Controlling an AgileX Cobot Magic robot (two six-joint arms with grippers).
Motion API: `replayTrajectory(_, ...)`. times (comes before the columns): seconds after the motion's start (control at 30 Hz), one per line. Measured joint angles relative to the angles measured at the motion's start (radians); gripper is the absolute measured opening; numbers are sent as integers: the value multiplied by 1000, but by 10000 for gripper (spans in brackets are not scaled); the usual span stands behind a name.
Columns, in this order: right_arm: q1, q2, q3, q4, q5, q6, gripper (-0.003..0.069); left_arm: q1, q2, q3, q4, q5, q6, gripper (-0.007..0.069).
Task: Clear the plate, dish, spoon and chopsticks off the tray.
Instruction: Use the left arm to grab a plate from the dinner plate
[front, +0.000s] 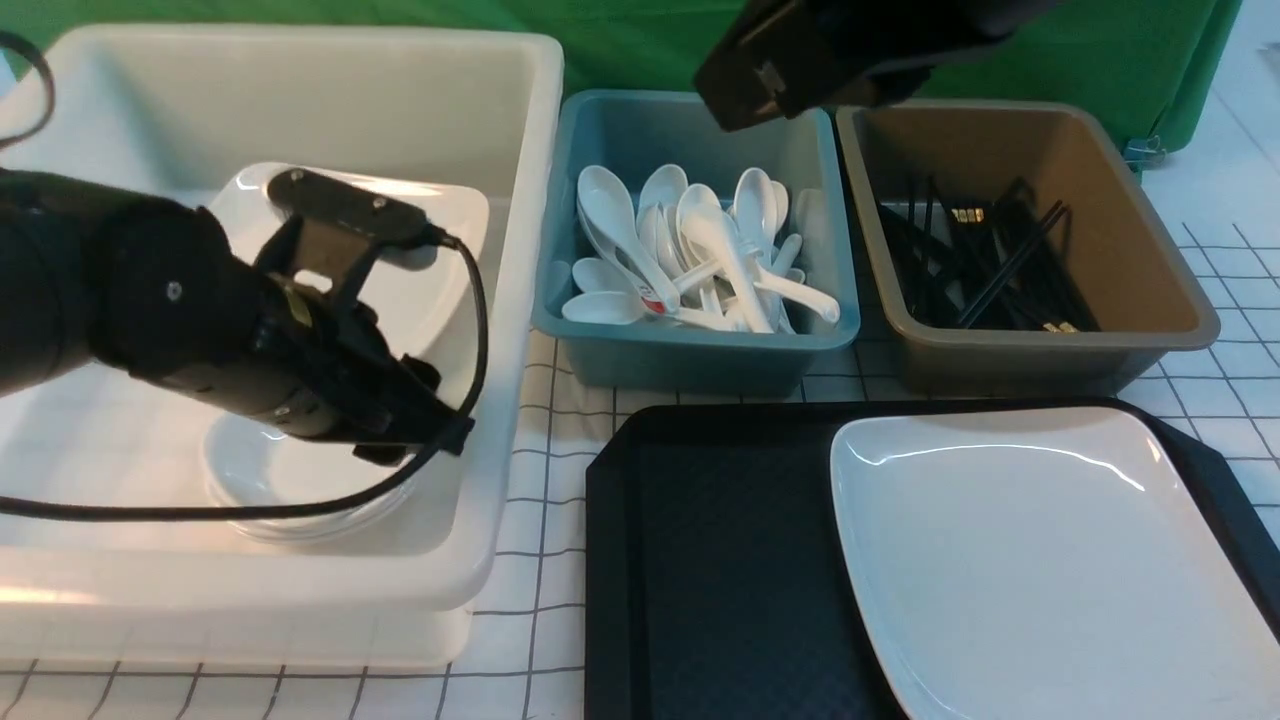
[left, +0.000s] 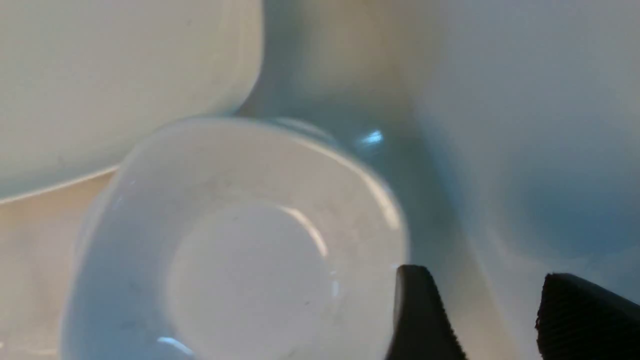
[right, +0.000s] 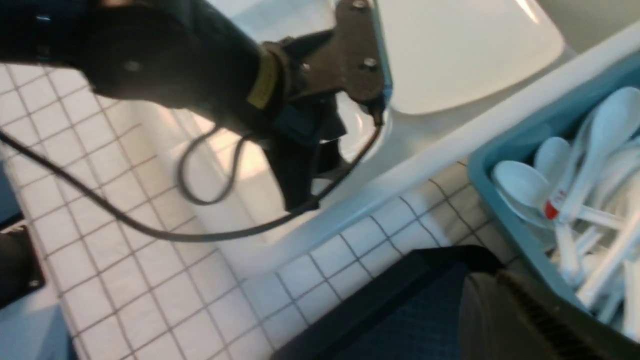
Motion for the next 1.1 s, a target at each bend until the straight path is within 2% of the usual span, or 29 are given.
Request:
replayTrajectory(0.03, 0, -5, 5, -46, 0, 13, 9, -22, -20, -19, -39, 13, 9, 306)
replayTrajectory(0.1, -6, -36, 36, -144, -2, 55, 9, -76, -42, -76, -80, 51, 19, 213)
replayTrajectory(0.23, -69, -115, 144, -193, -4, 79, 9, -206, -23, -219, -150, 168, 20, 40)
replayTrajectory(0.27, -100, -145, 187, -198, -4, 82, 9, -245, -6, -266, -161, 201, 20, 20)
replayTrajectory(0.37, -208, -239, 328, -210, -3, 91, 9, -339, 72, -400, -171, 271, 10, -3)
replayTrajectory(0.57, -376, -413, 559, -218, -1, 97, 9, -410, 234, -562, -223, 283, -29, 0)
replayTrajectory(0.6, -414, -460, 607, -218, -1, 97, 9, -418, 279, -591, -235, 278, -36, 11)
replayTrajectory(0.7, -449, -529, 665, -218, -2, 97, 9, -425, 346, -627, -244, 266, -36, 43)
replayTrajectory(0.8, -469, -637, 738, -218, -2, 97, 9, -427, 475, -689, -246, 258, -70, 154)
replayTrajectory(1.0, -470, -741, 803, -216, -1, 120, 9, -418, 649, -778, -196, 259, -256, 412)
replayTrajectory(1.1, -470, -770, 848, -216, 0, 132, 9, -413, 708, -817, -190, 244, -276, 499)
